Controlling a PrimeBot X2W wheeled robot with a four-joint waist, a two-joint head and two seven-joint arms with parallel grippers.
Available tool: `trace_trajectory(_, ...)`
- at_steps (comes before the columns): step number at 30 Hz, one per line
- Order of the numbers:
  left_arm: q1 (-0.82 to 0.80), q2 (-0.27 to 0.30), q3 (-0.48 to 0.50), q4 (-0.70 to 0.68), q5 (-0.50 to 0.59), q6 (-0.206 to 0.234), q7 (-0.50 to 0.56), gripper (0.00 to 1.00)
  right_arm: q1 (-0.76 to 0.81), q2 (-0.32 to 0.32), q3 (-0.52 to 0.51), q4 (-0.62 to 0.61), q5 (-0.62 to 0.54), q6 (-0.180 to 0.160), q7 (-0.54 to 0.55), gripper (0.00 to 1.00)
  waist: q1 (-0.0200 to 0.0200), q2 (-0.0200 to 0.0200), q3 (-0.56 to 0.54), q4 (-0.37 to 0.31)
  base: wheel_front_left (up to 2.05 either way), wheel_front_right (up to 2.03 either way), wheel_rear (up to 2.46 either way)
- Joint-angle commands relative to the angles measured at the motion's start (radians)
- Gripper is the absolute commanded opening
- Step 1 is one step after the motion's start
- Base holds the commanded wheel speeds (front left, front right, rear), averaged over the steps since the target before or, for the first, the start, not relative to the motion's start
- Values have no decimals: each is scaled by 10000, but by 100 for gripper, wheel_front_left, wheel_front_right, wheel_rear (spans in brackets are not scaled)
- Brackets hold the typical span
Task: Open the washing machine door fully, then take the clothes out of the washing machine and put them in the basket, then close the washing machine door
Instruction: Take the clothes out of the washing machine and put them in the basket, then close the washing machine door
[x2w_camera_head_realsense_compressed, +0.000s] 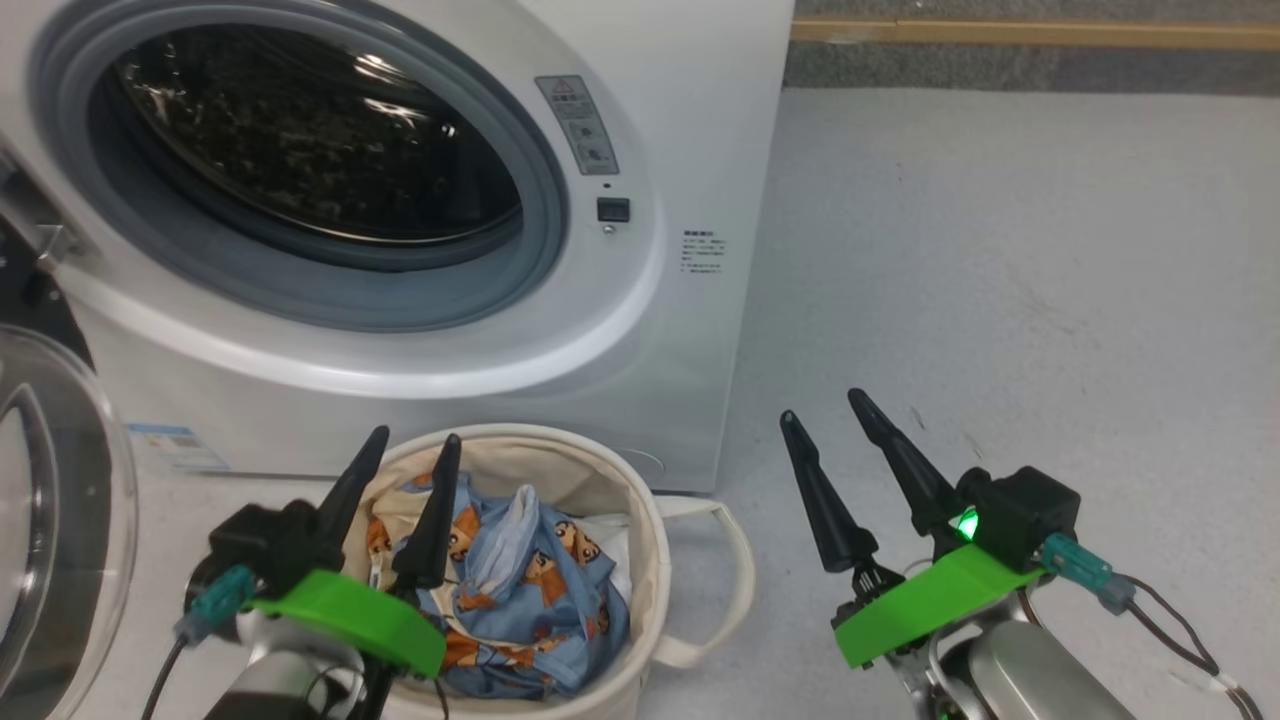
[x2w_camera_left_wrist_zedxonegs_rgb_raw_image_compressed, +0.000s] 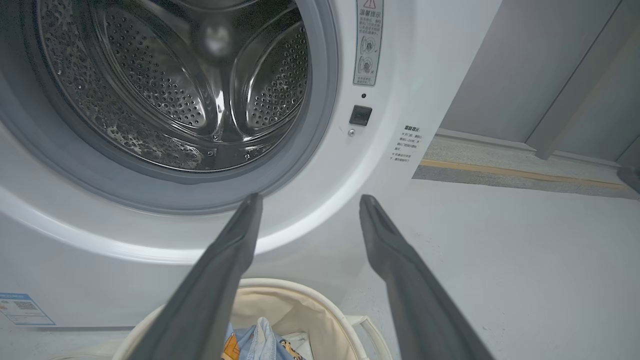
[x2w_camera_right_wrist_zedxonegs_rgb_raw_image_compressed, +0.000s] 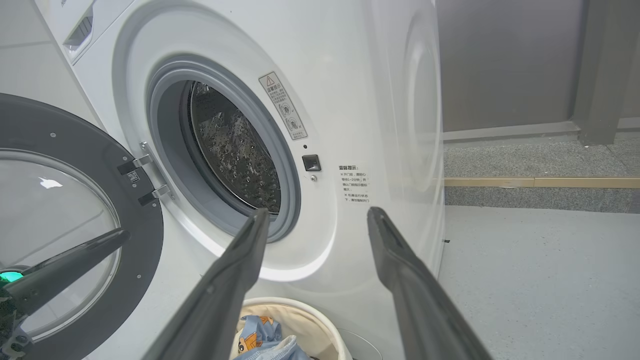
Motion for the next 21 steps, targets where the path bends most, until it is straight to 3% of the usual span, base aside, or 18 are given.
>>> trace_trajectory(1, 36, 420, 586, -648, 145, -11, -119, 100, -26, -6, 188, -214, 30, 10, -118, 100, 0, -1, -158, 155, 0, 0, 0)
trace_trajectory(21, 1056, 531, 739, -1557, 231, 220, -120, 100, 123, 375, -141, 288, -550, 10, 176, 100, 0, -1, -538, 396, 0, 0, 0)
